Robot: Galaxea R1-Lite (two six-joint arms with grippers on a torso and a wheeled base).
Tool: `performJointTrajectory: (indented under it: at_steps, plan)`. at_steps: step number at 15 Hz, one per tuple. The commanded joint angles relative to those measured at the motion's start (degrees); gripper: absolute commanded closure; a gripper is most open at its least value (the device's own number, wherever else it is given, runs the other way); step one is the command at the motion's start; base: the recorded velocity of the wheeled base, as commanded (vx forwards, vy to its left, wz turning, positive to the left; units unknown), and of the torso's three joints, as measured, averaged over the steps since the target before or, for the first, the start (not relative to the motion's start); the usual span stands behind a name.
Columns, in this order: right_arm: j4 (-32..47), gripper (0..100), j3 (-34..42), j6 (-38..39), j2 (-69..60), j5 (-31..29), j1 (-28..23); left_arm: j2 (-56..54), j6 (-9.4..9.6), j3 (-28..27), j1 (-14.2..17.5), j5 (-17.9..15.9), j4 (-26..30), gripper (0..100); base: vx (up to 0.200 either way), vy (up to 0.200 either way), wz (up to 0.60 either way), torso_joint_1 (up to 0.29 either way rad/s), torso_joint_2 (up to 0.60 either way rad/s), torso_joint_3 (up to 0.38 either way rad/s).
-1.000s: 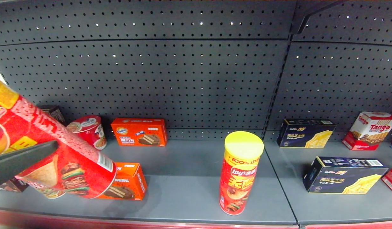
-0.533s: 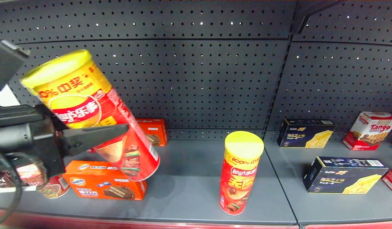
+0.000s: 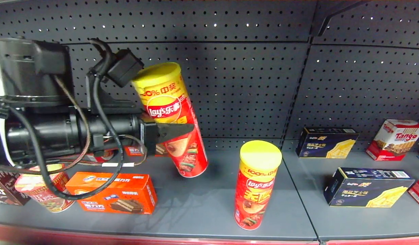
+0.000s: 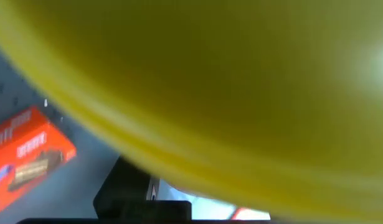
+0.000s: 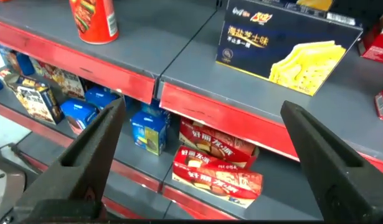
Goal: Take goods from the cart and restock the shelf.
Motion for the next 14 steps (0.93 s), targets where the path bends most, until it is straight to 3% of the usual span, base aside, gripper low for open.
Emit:
performJointTrajectory:
  at_steps: [1,5,14]
  plan:
    - [0.2,0,-1.1,0.1,0.2,0.0,0.0,7.6,0.02,-5.8,-0.4,1.0,0.3,100,0.000,0.000,0.00,0.000,0.00,0.000]
    - [0.6,0,-1.4,0.1,0.2,0.1,0.1,15.3,0.54,-11.1,-0.8,3.7,0.7,100,0.000,0.000,0.00,0.000,0.00,0.000]
    - [0.4,0,-1.0,0.2,0.2,0.1,0.1,22.4,3.00,-14.2,-3.1,3.9,0.5,100,0.000,0.000,0.00,0.000,0.00,0.000]
